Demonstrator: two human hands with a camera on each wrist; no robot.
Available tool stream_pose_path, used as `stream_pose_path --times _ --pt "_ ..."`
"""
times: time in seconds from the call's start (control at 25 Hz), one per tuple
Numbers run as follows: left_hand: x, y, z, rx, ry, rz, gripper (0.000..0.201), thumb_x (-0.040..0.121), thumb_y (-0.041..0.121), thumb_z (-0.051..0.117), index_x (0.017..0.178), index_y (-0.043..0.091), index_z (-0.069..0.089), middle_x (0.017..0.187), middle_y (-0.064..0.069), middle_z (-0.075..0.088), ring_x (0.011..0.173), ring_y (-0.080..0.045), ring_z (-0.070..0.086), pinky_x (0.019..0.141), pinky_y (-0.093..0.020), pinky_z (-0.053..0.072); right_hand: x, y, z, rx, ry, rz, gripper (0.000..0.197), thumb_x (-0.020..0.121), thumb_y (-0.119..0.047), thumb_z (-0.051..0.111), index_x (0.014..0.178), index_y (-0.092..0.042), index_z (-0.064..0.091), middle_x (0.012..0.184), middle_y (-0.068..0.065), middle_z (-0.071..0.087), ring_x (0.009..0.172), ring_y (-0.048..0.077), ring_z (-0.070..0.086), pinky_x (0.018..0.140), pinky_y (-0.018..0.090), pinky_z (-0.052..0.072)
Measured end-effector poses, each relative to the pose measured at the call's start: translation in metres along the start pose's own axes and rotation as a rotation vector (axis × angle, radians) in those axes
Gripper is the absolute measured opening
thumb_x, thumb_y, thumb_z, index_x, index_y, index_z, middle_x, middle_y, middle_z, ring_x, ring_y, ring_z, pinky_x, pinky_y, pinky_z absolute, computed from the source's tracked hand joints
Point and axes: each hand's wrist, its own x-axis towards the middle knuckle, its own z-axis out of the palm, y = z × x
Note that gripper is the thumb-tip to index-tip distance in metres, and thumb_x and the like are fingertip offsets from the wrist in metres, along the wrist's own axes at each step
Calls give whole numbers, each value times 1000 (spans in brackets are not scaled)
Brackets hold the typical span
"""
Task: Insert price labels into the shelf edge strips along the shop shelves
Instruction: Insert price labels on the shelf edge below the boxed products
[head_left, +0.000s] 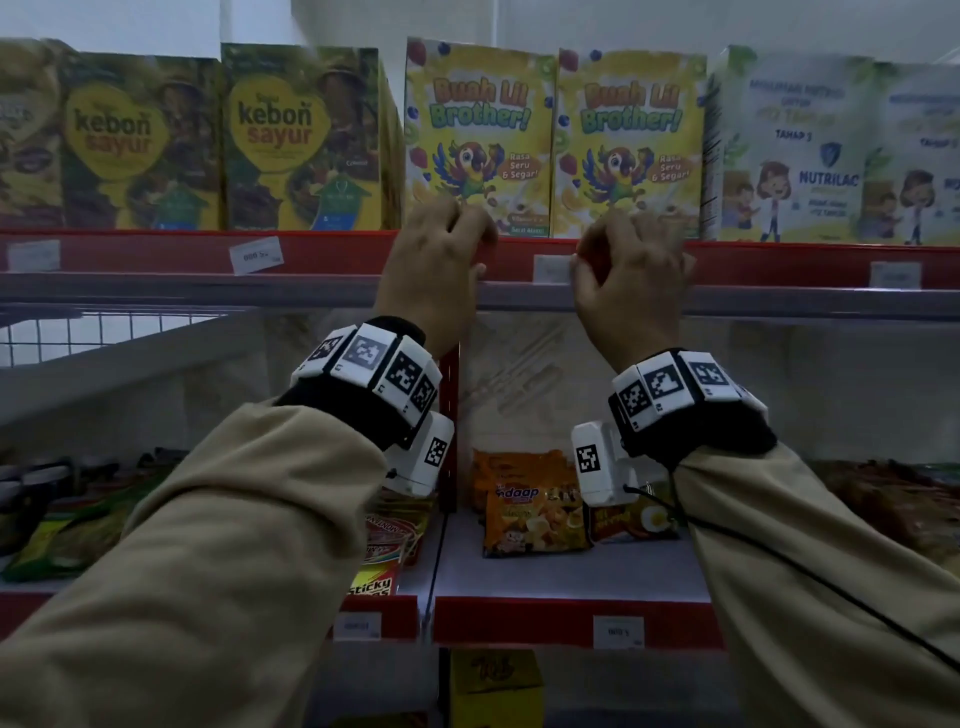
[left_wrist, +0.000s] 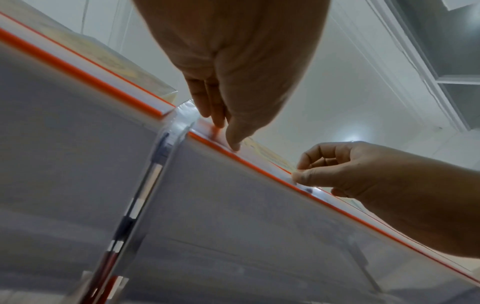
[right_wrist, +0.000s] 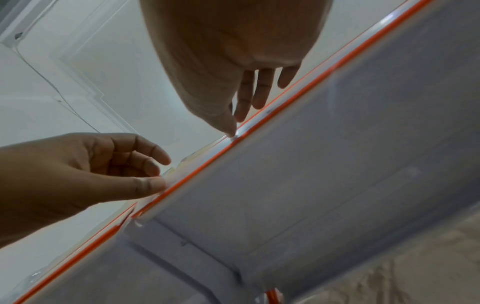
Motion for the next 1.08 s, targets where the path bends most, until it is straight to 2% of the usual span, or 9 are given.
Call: stream_pose_path --times 0.2,0.32,0.48,0.68,0.84,0.96,1.08 --pt "-15 -46 -24 93 105 -100 25 88 32 56 109 18 58 111 -9 53 109 -31 45 89 -40 35 -3 -46 17 15 -121 -49 21 82 -22 57 102 -25 61 113 -2 57 113 25 40 85 34 30" --pt "-22 -76 -40 207 67 -162 34 86 40 57 114 21 58 119 -9 51 114 -33 41 92 -44 32 -5 -74 29 48 -157 -80 33 82 -25 58 115 -27 59 119 -4 56 115 24 38 89 36 32" --pt "-29 -102 -51 266 2 -50 38 87 43 57 120 24 58 121 -4 54 114 -31 43 91 -42 31 -15 -108 48 58 -150 -47 40 83 -29 56 123 -29 58 126 -9 57 118 22 36 93 38 31" --pt "-35 -119 -62 304 -62 39 45 85 43 57 128 28 55 127 4 55 117 -29 44 93 -42 30 -29 -140 64 -54 -118 80 38 83 -34 53 120 -27 62 136 -9 49 124 24 32 96 39 26" --pt "-36 -128 -68 225 -114 62 44 89 47 53 128 27 55 135 9 52 119 -25 43 96 -41 31 -33 -158 68 -24 -16 176 37 82 -36 56 116 -24 64 131 -9 52 122 23 35 92 37 23" --pt "-36 -135 -71 215 -129 94 45 89 48 53 129 27 53 133 7 52 119 -24 42 96 -40 31 -33 -171 72 18 24 287 36 79 -38 58 112 -23 59 126 -2 51 118 25 37 87 35 21" --pt "-35 -149 -74 179 -67 67 48 88 45 54 131 24 51 128 2 54 116 -25 44 95 -40 31 -28 -177 76 39 -11 359 40 77 -44 59 107 -20 50 121 2 49 115 27 39 87 39 23"
